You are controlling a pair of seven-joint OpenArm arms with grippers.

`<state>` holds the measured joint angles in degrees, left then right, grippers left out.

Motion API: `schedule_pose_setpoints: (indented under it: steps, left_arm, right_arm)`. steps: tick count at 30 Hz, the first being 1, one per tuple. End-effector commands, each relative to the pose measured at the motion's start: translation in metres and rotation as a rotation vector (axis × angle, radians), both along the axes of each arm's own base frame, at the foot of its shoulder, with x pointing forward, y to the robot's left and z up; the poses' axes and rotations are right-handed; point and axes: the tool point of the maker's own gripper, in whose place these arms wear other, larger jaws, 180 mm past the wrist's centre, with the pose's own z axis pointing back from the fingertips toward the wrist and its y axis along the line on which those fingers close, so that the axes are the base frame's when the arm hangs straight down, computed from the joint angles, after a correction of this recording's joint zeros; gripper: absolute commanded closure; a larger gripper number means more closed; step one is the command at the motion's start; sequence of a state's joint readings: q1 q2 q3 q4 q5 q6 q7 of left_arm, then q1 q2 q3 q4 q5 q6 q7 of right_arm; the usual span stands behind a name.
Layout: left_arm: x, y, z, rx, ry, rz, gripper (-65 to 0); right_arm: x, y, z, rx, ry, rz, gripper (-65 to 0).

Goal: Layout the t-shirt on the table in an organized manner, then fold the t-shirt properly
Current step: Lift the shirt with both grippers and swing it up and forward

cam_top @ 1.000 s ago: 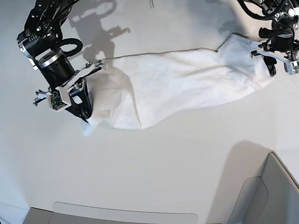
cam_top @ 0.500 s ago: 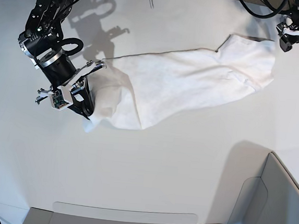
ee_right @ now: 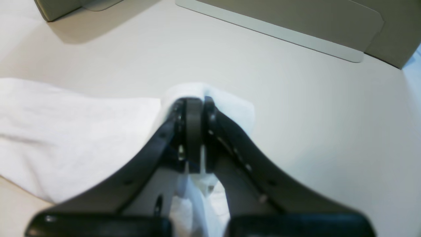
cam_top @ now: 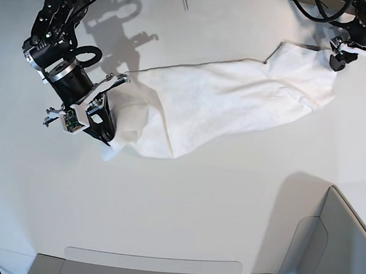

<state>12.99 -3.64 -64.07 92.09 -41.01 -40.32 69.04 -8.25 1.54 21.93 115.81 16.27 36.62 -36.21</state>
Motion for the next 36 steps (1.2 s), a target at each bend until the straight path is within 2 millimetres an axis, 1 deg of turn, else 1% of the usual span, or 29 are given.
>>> schedule_pose_setpoints:
  steps: [1,3,6,12,16,18,21,23,25,26,27,30,33,35,36]
  left_arm:
    - [-0.003,0.001,-0.001,0.008,0.029,-0.012,-37.1]
    - [-0.001,-0.004,-0.004,0.004,0.043,-0.027,-37.1]
    - [0.009,-0.02,-0.01,-0.007,0.062,-0.094,-37.1]
    - [0.022,-0.044,-0.017,-0.039,0.059,-0.165,-36.2]
    - [0.023,-0.046,-0.017,-0.043,0.06,-0.169,-28.4]
    - [0.022,-0.047,-0.018,-0.045,0.063,-0.171,-21.6]
    - [0.02,-0.044,-0.017,-0.04,0.068,-0.164,-9.6]
    - [0.019,-0.043,-0.017,-0.038,0.071,-0.165,-3.9]
    - [0.02,-0.042,-0.016,-0.037,0.066,-0.164,-0.1]
    - [0.02,-0.041,-0.015,-0.034,0.063,-0.16,0.0]
    - [0.017,-0.036,-0.012,-0.025,0.06,-0.144,0.0]
    - [0.01,-0.012,0.006,0.032,0.032,-0.069,0.0]
    - [0.019,0.006,0.037,0.058,-0.065,-0.005,0.0]
    - [0.018,0.02,0.058,0.071,-0.129,0.05,0.0]
    - [0.02,0.032,0.074,0.091,-0.176,0.072,0.0]
  right_arm:
    - [0.001,0.003,0.015,0.019,-0.054,0.017,0.0]
    - [0.001,0.003,0.015,0.02,-0.053,0.018,0.0]
    - [0.001,0.004,0.014,0.02,-0.053,0.021,0.0]
    - [0.001,0.004,0.014,0.02,-0.053,0.021,0.0]
    - [0.001,0.004,0.014,0.02,-0.053,0.021,0.0]
    - [0.001,0.004,0.014,0.02,-0.053,0.021,0.0]
    - [0.001,0.004,0.014,0.02,-0.053,0.021,0.0]
    - [0.001,0.004,0.014,0.02,-0.053,0.021,0.0]
    - [0.002,0.004,0.015,0.021,-0.056,0.021,0.0]
    - [0.002,0.005,0.018,0.024,-0.065,0.022,0.0]
    - [0.003,0.005,0.019,0.025,-0.07,0.023,0.0]
    - [0.006,0.006,0.029,0.028,-0.1,0.029,0.0]
    - [0.011,0.013,0.041,0.014,-0.148,0.072,0.0]
    - [0.014,0.016,0.052,0.037,-0.177,0.083,0.0]
    - [0.015,0.017,0.058,0.056,-0.193,0.091,0.0]
